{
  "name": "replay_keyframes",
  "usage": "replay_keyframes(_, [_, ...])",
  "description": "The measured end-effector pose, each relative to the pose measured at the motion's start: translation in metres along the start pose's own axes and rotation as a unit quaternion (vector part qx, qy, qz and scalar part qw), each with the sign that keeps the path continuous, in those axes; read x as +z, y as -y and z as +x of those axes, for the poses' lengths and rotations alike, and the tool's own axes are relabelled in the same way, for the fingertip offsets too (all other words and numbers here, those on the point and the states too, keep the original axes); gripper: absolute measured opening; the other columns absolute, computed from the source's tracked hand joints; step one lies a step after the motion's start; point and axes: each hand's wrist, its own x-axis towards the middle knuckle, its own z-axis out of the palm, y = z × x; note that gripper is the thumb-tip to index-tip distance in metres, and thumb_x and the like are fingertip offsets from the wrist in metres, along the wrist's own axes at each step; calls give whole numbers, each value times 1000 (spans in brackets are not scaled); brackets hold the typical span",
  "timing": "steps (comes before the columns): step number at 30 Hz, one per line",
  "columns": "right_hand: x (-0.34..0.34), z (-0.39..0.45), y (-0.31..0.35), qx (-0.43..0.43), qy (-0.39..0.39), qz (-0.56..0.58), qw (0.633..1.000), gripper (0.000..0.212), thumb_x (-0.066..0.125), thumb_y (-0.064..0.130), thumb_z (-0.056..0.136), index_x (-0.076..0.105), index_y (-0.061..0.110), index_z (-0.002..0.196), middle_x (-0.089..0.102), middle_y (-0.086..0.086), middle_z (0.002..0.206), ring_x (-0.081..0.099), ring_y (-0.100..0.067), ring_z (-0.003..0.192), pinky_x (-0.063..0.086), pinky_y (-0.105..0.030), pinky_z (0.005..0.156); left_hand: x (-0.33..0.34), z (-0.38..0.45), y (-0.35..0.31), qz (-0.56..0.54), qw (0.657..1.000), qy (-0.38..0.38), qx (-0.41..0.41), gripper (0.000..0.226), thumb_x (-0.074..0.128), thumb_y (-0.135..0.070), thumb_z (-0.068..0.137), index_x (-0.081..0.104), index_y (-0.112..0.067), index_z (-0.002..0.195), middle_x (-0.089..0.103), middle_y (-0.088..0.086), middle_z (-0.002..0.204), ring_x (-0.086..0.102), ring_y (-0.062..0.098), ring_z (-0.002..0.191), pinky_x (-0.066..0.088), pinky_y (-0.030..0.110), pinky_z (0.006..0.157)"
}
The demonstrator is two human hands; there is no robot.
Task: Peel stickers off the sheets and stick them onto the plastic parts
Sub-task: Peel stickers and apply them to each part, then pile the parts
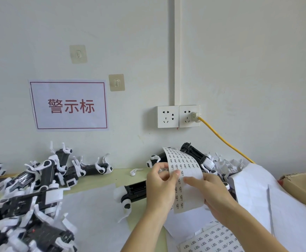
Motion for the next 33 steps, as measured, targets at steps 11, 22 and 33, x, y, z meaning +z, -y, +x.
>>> replay_keyframes(11, [3, 0, 0, -19, -30, -13, 999, 16, 70, 16, 88, 79, 20, 75, 77, -7, 79, 74, -20, 69, 56, -34, 62, 0, 2, 6, 127, 981, -26, 143, 17, 70, -11, 90, 62, -25, 84, 65, -4, 91, 60, 3, 79, 43, 11, 68])
replay_keyframes(22, [5, 1, -4, -101, -82, -94, 987, 21, 68, 9, 85, 70, 14, 65, 68, 1, 57, 59, -6, 48, 45, -17, 43, 1, 2, 9, 362, 866, 19, 344, 12, 63, -10, 92, 74, -11, 89, 66, -3, 88, 55, 17, 92, 47, 32, 83])
replay_keyframes(33, [0, 3, -7, -131, -32, -180, 974, 28, 64, 7, 89, 63, 2, 61, 57, -11, 55, 49, -13, 51, 41, -24, 49, -6, 6, 15, 348, 891, 60, 287, 13, 63, -18, 93, 73, -13, 88, 65, -5, 86, 56, 10, 90, 48, 26, 79])
